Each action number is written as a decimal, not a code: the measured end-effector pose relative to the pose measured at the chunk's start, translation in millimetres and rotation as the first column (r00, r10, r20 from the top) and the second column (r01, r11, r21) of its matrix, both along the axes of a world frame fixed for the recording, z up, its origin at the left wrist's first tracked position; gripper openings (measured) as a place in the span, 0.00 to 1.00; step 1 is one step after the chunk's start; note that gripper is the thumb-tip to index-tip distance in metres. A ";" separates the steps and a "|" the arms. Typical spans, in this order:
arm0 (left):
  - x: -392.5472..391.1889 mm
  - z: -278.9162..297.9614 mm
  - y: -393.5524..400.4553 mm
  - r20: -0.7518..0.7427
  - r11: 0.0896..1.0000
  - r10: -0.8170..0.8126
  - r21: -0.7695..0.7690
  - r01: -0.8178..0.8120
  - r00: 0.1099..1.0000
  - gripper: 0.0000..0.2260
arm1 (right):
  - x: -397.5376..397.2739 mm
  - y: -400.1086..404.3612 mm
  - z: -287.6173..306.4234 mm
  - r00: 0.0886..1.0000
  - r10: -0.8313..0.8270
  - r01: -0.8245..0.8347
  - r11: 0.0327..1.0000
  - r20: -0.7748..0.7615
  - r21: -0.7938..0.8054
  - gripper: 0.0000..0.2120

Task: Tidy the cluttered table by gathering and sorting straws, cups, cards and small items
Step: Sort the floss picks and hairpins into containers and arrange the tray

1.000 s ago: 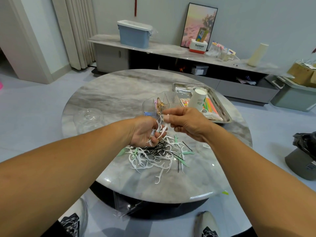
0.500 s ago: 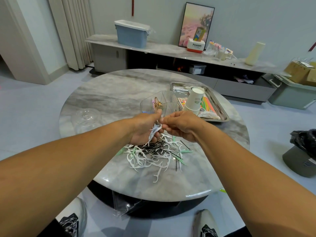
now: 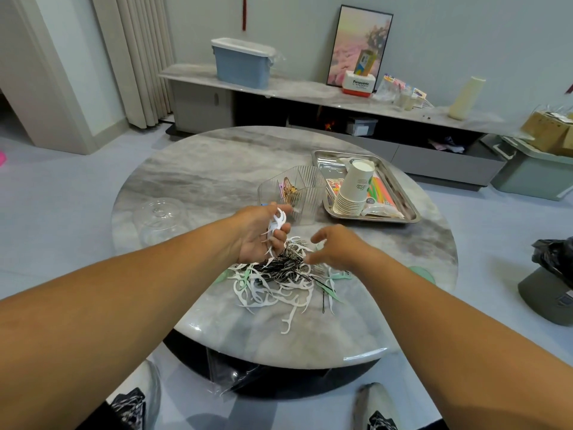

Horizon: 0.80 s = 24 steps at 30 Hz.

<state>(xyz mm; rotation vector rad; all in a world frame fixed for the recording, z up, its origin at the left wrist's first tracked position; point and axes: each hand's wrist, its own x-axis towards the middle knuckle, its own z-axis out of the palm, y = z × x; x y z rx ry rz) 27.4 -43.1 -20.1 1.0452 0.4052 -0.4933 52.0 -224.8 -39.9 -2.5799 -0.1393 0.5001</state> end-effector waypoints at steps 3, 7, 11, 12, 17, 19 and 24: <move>-0.2 3.5 3.8 -0.014 0.999 -0.003 -0.047 0.002 1.000 0.10 | 2.9 -1.1 -18.5 0.999 -0.008 0.010 0.999 0.035 -0.037 0.37; 2.2 2.9 10.2 -0.014 0.998 0.021 -0.060 -0.021 1.000 0.10 | 4.8 3.4 -38.3 0.998 -0.049 0.050 0.998 0.040 -0.040 0.37; 5.2 -2.1 14.2 0.011 0.999 0.037 0.012 -0.037 0.999 0.10 | 10.3 6.5 -49.5 0.994 -0.106 0.105 0.992 0.015 0.067 0.29; 5.8 -3.2 15.3 0.015 0.999 0.043 0.027 -0.044 0.999 0.10 | 11.4 6.1 -50.4 0.994 -0.113 0.112 0.991 0.010 0.078 0.25; 11.2 -7.9 22.1 0.010 0.995 0.053 0.079 -0.054 0.999 0.11 | 15.9 1.8 -47.9 0.985 -0.172 0.169 0.983 0.032 0.072 0.11; 12.0 -7.9 22.5 -0.009 0.995 0.051 0.083 -0.050 0.999 0.11 | 17.5 -0.3 -43.7 0.986 -0.158 0.156 0.987 0.063 0.026 0.08; 11.5 -8.3 17.2 -0.040 0.994 0.070 0.083 -0.066 0.997 0.09 | 21.0 -9.8 -27.4 0.979 -0.136 0.145 0.988 0.153 -0.050 0.07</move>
